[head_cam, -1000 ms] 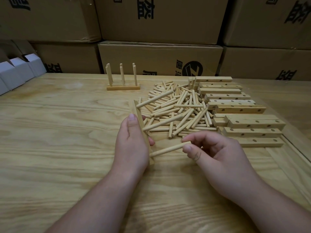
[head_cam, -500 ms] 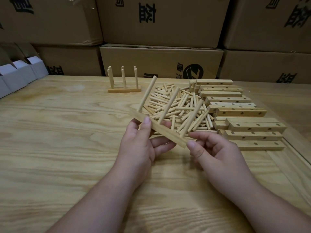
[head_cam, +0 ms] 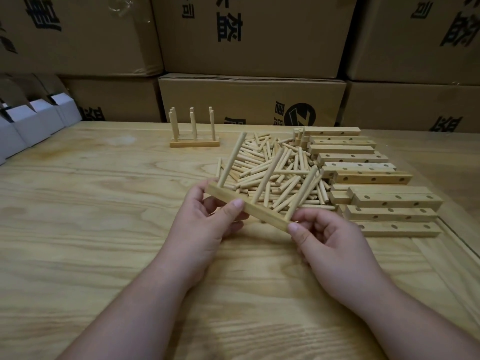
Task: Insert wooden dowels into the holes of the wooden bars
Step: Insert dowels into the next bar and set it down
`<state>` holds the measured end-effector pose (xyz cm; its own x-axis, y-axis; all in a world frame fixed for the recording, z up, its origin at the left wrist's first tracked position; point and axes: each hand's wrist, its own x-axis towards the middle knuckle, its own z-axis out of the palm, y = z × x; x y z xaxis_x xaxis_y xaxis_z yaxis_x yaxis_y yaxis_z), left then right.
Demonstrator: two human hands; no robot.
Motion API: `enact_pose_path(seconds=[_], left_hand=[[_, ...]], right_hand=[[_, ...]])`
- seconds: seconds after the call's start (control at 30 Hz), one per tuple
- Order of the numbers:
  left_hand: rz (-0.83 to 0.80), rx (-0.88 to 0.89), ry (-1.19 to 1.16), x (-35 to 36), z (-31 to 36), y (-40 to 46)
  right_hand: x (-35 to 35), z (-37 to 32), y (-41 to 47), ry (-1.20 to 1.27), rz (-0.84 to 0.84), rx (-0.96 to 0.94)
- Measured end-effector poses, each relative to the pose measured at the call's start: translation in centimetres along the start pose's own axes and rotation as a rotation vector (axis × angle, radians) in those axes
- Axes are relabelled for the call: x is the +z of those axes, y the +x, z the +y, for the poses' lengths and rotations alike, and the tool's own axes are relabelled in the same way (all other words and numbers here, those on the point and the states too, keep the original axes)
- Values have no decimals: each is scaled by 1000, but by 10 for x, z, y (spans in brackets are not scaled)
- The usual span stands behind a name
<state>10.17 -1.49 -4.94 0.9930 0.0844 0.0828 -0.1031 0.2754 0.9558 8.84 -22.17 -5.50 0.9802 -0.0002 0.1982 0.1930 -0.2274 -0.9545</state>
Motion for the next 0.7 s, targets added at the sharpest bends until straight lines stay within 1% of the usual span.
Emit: enact_pose_path(seconds=[0.13, 0.2, 0.23, 0.3, 0.37, 0.43, 0.53, 0.63, 0.7], left_hand=[[-22, -3, 73, -7, 6, -2], [-55, -8, 156, -12, 9, -4], [-67, -8, 244, -14, 11, -5], [-65, -1, 501, -20, 15, -6], [-13, 15, 755, -27, 18, -6], [3, 19, 913, -31, 24, -6], [-61, 37, 1037, -37, 30, -7], [-98, 94, 1080, -42, 39, -10], [-14, 134, 1045, -52, 45, -12]], right_hand=[[-4, 0, 0, -46, 27, -29], [-11, -1, 1, -138, -15, -33], [-16, -1, 3, -256, -60, -49], [-23, -1, 5, -502, -145, -79], [-26, 0, 7, -606, -180, -78], [-26, 0, 7, -641, -194, -96], [-25, 1, 7, -673, -204, -139], [-24, 1, 7, -624, -199, -148], [-24, 2, 6, -528, -184, -127]])
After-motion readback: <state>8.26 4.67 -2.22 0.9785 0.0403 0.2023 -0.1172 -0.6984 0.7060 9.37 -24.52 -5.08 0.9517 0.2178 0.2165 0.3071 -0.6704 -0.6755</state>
